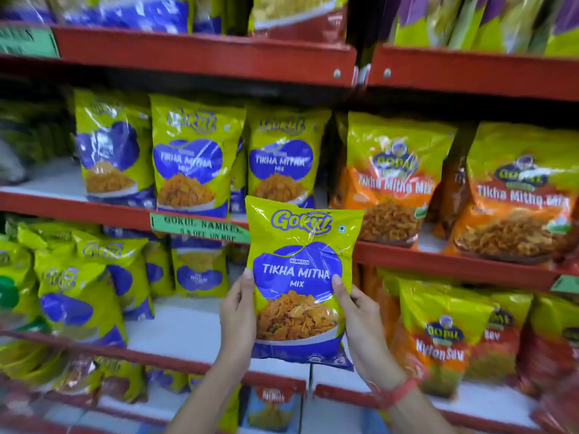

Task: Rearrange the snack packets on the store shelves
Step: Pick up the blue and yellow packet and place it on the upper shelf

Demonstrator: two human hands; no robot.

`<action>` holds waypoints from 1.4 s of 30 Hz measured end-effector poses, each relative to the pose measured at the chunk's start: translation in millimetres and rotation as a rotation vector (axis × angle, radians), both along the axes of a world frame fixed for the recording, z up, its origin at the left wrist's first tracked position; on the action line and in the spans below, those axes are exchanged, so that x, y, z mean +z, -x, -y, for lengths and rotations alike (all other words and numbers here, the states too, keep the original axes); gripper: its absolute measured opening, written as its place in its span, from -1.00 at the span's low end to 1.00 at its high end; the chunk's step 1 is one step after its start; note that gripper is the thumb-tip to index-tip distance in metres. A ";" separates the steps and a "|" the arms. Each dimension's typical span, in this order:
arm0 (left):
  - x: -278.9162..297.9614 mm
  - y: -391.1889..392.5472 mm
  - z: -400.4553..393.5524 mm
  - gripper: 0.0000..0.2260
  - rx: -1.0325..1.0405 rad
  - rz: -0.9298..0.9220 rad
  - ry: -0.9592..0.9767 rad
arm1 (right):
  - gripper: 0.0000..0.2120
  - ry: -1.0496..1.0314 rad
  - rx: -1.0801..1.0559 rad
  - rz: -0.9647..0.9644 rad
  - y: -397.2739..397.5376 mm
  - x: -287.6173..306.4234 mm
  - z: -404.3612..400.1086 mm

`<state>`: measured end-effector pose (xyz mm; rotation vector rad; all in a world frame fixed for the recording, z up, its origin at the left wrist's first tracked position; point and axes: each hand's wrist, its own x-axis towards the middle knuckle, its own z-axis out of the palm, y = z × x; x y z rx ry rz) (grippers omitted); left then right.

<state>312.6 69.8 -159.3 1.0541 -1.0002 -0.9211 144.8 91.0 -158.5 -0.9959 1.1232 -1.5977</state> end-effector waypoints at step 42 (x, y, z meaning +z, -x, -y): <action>144.8 -25.1 178.7 -0.25 -0.076 -0.319 0.313 | -0.50 0.441 -0.097 0.151 -9.5 163.8 142.7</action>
